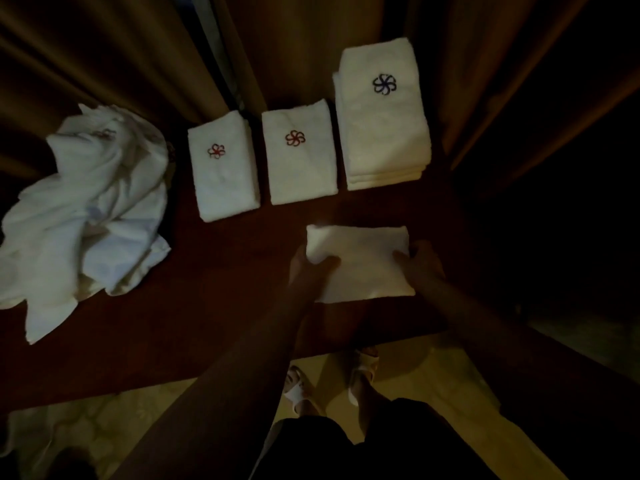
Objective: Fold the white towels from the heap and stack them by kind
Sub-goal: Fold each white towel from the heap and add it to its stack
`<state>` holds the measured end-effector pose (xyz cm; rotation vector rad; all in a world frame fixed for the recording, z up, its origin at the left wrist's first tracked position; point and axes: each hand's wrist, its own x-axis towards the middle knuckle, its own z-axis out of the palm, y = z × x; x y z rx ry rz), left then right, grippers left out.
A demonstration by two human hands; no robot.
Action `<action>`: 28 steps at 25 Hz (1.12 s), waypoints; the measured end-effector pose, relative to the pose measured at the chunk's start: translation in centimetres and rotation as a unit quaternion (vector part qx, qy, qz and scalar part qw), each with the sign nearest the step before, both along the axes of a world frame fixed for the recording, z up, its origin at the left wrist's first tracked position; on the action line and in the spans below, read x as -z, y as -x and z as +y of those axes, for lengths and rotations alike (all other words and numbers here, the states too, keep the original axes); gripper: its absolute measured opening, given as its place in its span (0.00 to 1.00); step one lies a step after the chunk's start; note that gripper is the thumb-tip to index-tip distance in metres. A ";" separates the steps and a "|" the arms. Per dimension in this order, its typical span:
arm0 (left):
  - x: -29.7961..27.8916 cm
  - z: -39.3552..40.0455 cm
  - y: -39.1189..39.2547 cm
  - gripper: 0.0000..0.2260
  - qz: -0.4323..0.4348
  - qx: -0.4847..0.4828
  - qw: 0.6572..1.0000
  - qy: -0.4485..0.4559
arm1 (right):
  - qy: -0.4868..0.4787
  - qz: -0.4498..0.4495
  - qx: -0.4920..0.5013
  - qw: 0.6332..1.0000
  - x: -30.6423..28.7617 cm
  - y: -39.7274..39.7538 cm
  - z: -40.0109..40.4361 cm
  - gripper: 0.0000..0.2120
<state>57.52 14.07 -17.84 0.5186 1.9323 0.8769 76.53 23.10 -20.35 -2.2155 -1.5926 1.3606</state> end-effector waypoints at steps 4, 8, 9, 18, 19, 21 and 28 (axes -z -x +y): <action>-4.3 -0.3 1.3 0.29 0.146 0.080 0.980 -0.105 | 0.030 0.083 0.102 0.991 -3.9 4.5 -0.6 0.25; -8.3 -0.7 3.5 0.24 0.303 0.302 0.882 -0.196 | -0.112 0.305 0.263 0.908 -9.8 10.6 -2.4 0.24; -8.7 -0.9 4.3 0.24 0.360 0.362 0.830 -0.224 | -0.122 0.313 0.255 0.907 -11.0 11.1 -2.6 0.23; -11.2 -8.7 10.1 0.16 0.400 0.297 0.811 -0.306 | 0.170 0.389 0.051 0.904 -15.3 16.0 -5.4 0.14; -11.9 -9.3 10.8 0.14 0.359 0.218 0.856 -0.301 | 0.142 0.388 0.047 0.909 -15.0 16.5 -6.1 0.12; -12.1 -9.9 12.8 0.13 0.238 0.046 0.940 -0.239 | 0.101 0.397 0.037 0.911 -15.2 17.5 -7.7 0.13; -12.9 -10.8 19.8 0.25 -0.336 0.012 0.937 -0.092 | 0.118 0.486 0.028 0.865 -16.0 20.6 -12.3 0.24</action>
